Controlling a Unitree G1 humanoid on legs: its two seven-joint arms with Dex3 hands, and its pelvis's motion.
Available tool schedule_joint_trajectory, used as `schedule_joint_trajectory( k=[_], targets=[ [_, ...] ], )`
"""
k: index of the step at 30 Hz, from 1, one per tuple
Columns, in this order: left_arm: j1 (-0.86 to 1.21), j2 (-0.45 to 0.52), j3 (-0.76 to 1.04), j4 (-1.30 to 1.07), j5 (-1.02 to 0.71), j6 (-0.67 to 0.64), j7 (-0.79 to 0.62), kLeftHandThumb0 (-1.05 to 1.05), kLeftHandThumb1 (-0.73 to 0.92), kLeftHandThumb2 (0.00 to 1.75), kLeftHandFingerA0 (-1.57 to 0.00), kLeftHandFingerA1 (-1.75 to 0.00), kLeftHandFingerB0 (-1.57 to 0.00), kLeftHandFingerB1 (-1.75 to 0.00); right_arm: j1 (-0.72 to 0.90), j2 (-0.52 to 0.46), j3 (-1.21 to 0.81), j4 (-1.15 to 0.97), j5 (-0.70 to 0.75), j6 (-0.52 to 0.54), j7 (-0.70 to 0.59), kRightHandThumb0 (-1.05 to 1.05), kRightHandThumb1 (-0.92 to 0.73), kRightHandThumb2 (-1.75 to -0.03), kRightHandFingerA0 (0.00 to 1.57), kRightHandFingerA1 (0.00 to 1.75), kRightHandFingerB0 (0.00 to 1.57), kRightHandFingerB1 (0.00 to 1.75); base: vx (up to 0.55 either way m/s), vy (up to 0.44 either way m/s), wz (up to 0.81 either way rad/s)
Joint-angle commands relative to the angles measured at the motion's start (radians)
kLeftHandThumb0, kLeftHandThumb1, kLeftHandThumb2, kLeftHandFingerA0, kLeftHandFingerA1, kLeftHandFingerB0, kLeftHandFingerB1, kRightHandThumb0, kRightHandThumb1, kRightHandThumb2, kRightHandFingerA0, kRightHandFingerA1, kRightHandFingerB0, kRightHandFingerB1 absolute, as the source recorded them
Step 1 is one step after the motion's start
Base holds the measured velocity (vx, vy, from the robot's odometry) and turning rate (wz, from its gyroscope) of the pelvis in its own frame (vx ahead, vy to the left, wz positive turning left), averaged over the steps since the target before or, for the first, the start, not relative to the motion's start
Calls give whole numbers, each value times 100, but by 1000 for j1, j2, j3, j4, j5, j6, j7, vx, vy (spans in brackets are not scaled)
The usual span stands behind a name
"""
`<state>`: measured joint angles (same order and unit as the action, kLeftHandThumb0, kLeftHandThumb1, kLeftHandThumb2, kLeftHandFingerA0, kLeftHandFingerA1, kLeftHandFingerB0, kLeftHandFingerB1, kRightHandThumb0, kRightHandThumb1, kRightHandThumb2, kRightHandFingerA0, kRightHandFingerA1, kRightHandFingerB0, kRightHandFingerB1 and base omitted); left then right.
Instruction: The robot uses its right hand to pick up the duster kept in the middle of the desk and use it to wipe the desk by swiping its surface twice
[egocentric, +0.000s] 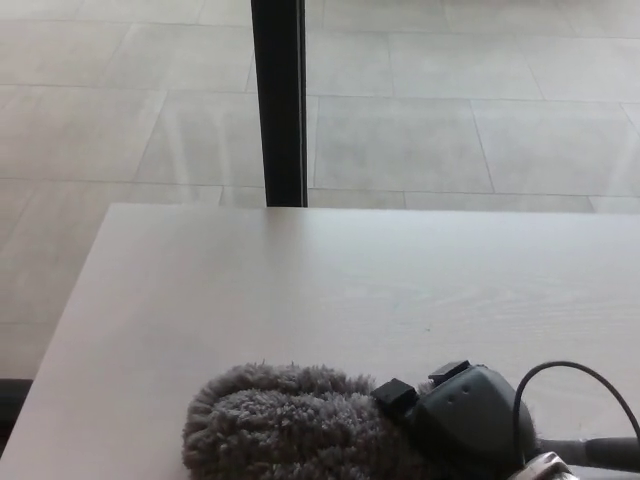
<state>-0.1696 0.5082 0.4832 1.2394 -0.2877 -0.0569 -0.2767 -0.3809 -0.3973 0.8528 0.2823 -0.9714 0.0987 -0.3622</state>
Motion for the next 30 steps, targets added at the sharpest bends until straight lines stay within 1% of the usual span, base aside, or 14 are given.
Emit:
schedule_joint_trajectory(
  k=[1,3,4,5,9,11,16,19,21,22,24,25,26,30],
  targets=[
    [11,12,-5,8,9,-22,-8,-57,75,62,-60,-62,-48,-48,-31,26,-40,113,-22,51,118,-32,-71,-74,84,175,73,114,0,0,0],
    [13,10,-5,6,7,-23,-10,-57,75,62,-60,-62,-48,-48,-45,39,-48,125,-30,81,159,-32,-71,-74,84,175,73,114,0,0,0],
    [10,9,-3,4,4,-16,-4,-56,74,62,-60,-62,-49,-48,-76,70,-78,163,1,111,184,-36,-56,-102,110,130,77,93,0,0,0],
    [8,9,-6,2,6,-11,1,-56,74,62,-61,-62,-49,-48,-106,91,-100,205,14,134,195,-29,-69,-70,83,175,75,103,0,0,0],
    [7,9,-8,2,7,-9,5,-55,75,62,-61,-62,-49,-48,-217,145,-152,379,39,157,190,-29,-64,-71,83,175,66,78,0,0,0],
    [6,10,-4,6,3,-6,0,-56,74,62,-59,-61,-49,-48,-249,164,-179,443,50,173,175,-31,-61,-72,87,175,68,112,0,0,0],
    [6,4,11,4,-13,2,1,-54,74,62,-60,-63,-49,-49,-268,153,-214,551,60,158,132,-33,-69,-64,86,169,60,62,0,0,0],
    [8,8,0,6,1,-3,5,-56,75,62,-60,-60,-48,-47,-267,144,-241,594,73,154,133,-34,-67,-62,85,171,69,80,0,0,0],
    [11,9,1,7,1,-3,7,-56,74,62,-61,-60,-49,-47,-265,134,-251,622,70,156,128,-39,-46,-92,116,134,77,94,0,0,0],
    [11,9,4,8,-2,-2,7,-56,73,62,-61,-60,-49,-47,-264,125,-252,640,63,164,126,-36,-68,-63,86,172,74,115,0,0,0],
    [19,10,3,4,-3,-14,-17,-56,75,62,-58,-62,-47,-47,-258,99,-289,709,91,180,118,-42,-50,-93,117,135,83,107,0,0,0],
    [16,10,3,5,-2,-8,-6,-56,74,62,-59,-61,-49,-47,-263,89,-289,741,85,185,125,-38,-67,-62,85,172,74,117,0,0,0],
    [14,12,6,6,-4,-6,-4,-56,74,62,-60,-61,-49,-47,-263,79,-298,754,91,177,117,-35,-64,-62,85,169,74,95,0,0,0],
    [17,12,7,3,-3,-7,6,-55,74,62,-61,-62,-51,-48,-241,15,-349,799,133,157,128,-39,-66,-64,81,163,70,103,0,0,0]
  ],
)
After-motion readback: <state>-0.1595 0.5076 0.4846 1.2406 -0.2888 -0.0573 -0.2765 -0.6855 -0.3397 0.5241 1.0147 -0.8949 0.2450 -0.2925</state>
